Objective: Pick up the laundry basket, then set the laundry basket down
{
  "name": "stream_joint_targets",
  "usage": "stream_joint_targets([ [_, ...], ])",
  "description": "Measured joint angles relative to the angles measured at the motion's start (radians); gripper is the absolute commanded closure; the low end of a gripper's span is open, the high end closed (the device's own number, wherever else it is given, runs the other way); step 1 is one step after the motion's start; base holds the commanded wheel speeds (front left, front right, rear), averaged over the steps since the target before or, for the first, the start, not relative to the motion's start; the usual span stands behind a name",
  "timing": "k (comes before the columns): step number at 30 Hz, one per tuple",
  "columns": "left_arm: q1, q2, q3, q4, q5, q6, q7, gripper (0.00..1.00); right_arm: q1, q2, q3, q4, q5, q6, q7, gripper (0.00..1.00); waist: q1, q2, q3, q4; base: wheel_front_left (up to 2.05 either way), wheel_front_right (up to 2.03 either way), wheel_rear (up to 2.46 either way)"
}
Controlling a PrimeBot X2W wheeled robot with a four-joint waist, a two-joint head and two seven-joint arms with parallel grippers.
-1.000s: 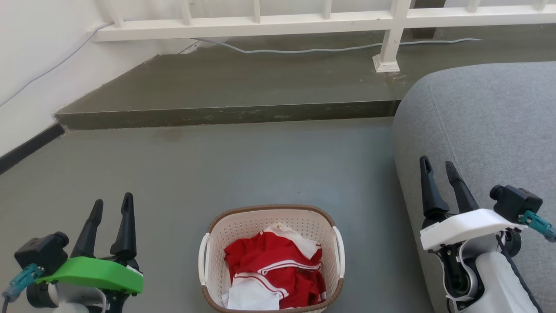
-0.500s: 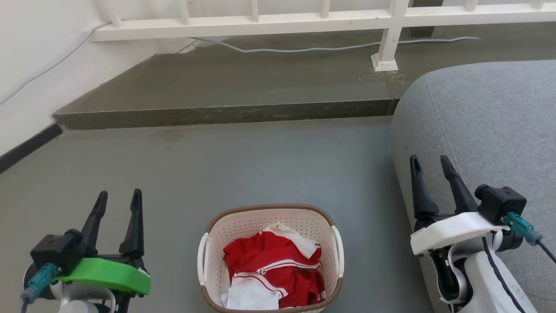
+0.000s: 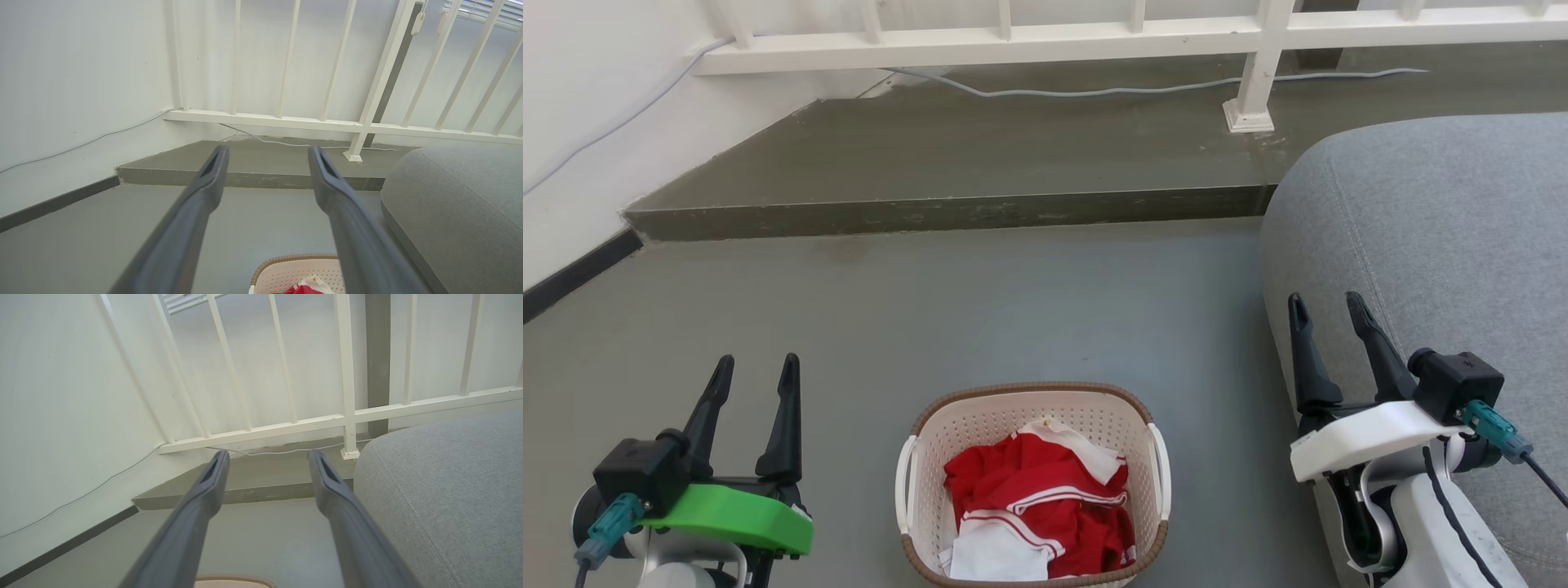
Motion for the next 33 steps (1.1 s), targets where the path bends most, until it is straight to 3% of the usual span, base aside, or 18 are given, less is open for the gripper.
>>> stream_joint_targets([
  [21,0.000,0.001,-0.003,-0.003,-0.001,0.000,0.000,0.00,0.000,0.004,0.002,0.017,-0.026,0.002,0.000,0.00,0.0000,0.0000,0.011,-0.007,0.00,0.00,0.00],
  [33,-0.008,0.027,-0.002,-0.027,-0.012,0.000,0.000,0.00,-0.009,0.008,0.019,0.017,-0.053,-0.001,0.000,0.00,0.0000,0.0000,0.070,-0.014,0.00,0.00,0.00],
])
